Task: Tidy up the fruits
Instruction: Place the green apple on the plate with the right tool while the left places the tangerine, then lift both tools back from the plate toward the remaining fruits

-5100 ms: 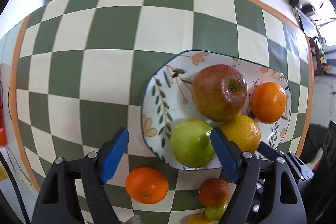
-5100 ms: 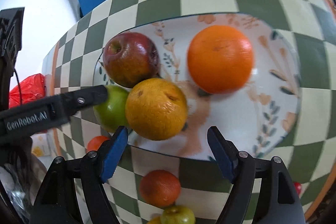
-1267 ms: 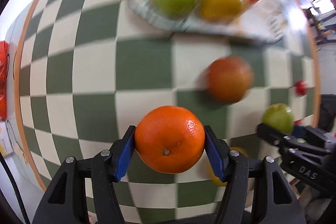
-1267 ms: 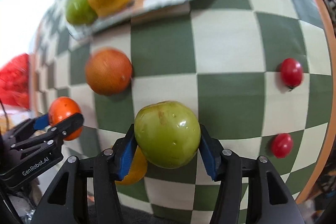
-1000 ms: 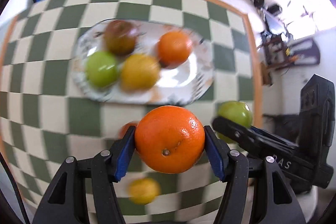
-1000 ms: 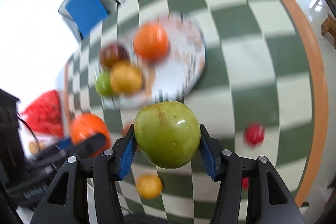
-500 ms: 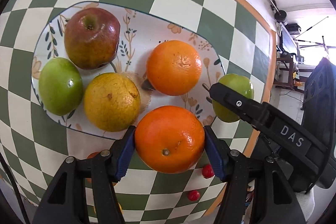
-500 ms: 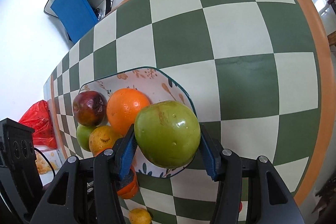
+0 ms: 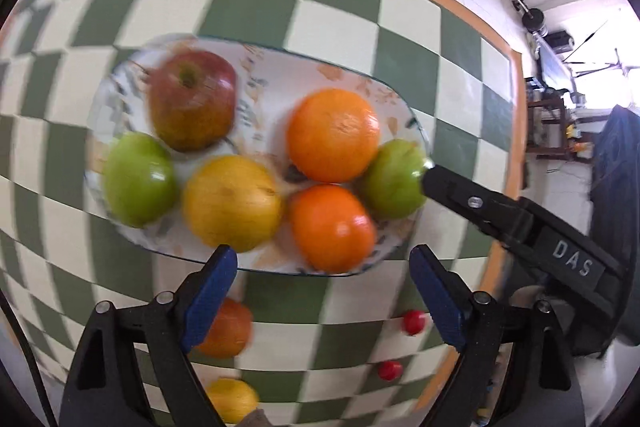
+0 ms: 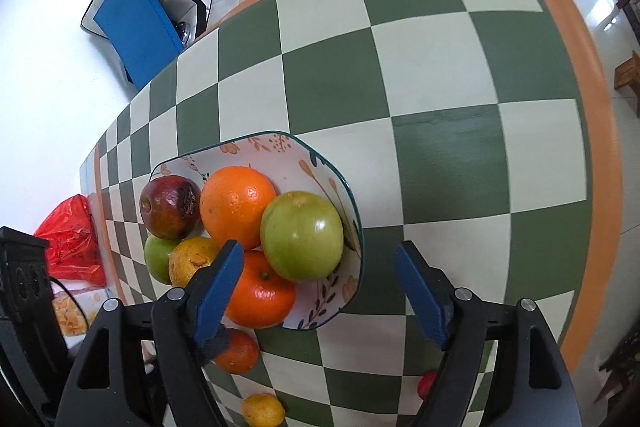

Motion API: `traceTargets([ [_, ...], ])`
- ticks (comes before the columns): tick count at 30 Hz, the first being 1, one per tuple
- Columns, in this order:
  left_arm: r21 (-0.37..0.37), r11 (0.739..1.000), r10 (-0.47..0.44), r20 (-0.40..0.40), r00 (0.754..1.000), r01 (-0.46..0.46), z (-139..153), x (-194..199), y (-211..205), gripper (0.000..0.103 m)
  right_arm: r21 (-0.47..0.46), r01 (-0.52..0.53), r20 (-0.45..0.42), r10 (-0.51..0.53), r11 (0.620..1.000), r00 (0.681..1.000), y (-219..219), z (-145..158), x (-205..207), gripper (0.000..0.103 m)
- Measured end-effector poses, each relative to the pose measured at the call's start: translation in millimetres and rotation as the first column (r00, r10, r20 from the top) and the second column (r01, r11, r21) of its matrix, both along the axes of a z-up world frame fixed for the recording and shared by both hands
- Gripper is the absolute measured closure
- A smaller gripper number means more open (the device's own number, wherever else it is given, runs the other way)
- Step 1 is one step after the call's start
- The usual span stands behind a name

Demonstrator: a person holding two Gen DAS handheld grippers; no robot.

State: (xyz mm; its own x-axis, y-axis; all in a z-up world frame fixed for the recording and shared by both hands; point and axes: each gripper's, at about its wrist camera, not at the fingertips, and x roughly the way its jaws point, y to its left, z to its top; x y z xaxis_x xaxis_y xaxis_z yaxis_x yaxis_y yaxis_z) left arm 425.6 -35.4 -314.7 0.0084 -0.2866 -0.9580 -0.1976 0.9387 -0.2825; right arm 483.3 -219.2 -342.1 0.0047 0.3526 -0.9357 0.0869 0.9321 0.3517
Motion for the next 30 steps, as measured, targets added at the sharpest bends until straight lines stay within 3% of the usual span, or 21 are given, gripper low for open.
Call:
traceTargets([
  [3, 0.163, 0.986, -0.059, 0.074, 0.996, 0.046, 13, -8, 8, 0.015, -0.065, -0.016, 0.038, 0.019, 0.998, 0.999, 2, 12, -10, 0.013],
  [7, 0.29, 0.956, -0.094, 0.117, 0.989, 0.056, 20, -20, 31, 0.015, -0.167, -0.05, 0.085, 0.065, 0.985, 0.994, 15, 23, -29, 0.01],
  [11, 0.313, 0.949, -0.08, 0.121, 0.989, 0.038, 17, -28, 51, 0.015, -0.27, -0.075, 0.134, 0.115, 0.96, 0.984, 36, 33, -55, 0.008],
  [16, 0.329, 0.944, -0.086, 0.155, 0.984, 0.031, 25, -37, 57, 0.015, -0.317, -0.054, 0.172, 0.114, 0.947, 0.979, 50, 43, -82, 0.008],
  [23, 0.331, 0.943, -0.123, 0.253, 0.959, 0.034, 68, -67, 57, 0.015, -0.358, -0.01, 0.256, 0.109, 0.934, 0.961, 58, 85, -111, 0.008],
  [30, 0.313, 0.948, -0.156, 0.332, 0.93, 0.048, 114, -101, 52, 0.015, -0.343, 0.044, 0.334, 0.078, 0.938, 0.939, 56, 135, -147, 0.008],
])
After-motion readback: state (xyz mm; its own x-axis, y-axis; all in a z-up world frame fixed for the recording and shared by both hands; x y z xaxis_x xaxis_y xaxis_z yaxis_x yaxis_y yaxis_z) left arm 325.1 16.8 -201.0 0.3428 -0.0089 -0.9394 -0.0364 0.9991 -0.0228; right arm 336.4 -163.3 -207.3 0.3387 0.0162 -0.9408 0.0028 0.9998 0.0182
